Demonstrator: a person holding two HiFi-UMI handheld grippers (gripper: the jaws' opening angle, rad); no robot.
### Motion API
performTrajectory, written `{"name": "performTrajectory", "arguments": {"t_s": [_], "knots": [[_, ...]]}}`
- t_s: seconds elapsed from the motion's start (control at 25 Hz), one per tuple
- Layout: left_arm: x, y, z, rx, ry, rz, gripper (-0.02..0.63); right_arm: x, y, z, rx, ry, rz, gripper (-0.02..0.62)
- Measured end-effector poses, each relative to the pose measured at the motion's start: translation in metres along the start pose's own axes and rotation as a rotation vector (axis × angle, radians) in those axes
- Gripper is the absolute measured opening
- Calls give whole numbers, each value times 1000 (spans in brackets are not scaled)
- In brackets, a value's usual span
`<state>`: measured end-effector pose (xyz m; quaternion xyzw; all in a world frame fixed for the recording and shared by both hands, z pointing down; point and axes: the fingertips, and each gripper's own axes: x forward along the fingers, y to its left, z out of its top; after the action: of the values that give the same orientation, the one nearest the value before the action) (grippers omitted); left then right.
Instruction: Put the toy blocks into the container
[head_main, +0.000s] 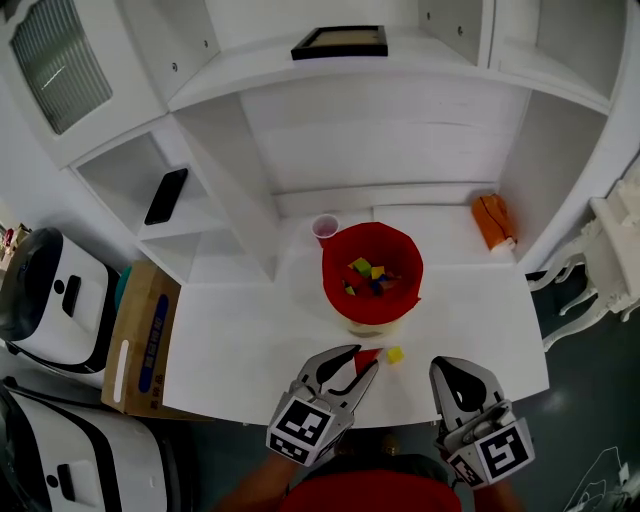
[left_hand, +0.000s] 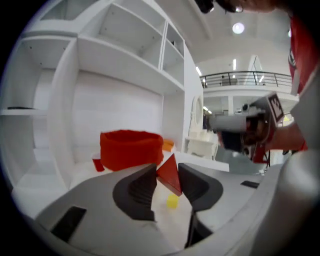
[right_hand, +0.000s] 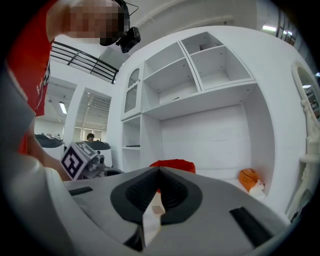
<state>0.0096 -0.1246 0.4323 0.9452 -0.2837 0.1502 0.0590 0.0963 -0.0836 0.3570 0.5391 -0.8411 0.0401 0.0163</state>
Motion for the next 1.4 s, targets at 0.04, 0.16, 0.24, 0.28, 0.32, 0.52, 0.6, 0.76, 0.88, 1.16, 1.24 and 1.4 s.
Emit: {"name": "performTrajectory", "arguments": {"t_s": [0.04,0.16,0.24,0.28,0.32,0.52,0.6,0.76,0.88,1.16,1.24,1.4], "knots": [[-4,3,19,-4,-58,15,147,0,2,-1,2,1,4,0],[-10,14,68,-9,-189,49,146,1,5,-1,-1,3,13,0],[-4,26,84,7,-222,70,146,0,6,0,-4,0,15,0],[0,33,90,14,-226,83,146,0,7,0,-5,-2,15,0],[5,40,95,17,-228,96,146,-1,7,1,-6,-3,14,0],[35,73,106,23,-208,152,146,-7,5,3,-10,-7,3,0],[48,84,104,28,-178,174,152,-8,3,3,-7,-4,-3,0],[56,94,106,21,-164,177,212,-8,1,-3,-4,19,-3,0],[41,80,114,22,-222,142,151,-6,1,-14,-4,55,1,2],[-8,23,103,11,-308,73,12,17,0,-65,-26,214,16,37],[-19,8,91,-8,-301,65,12,25,-1,-85,-21,270,25,45],[-30,-12,58,-63,-232,56,12,45,-2,-119,-18,385,46,86]]}}
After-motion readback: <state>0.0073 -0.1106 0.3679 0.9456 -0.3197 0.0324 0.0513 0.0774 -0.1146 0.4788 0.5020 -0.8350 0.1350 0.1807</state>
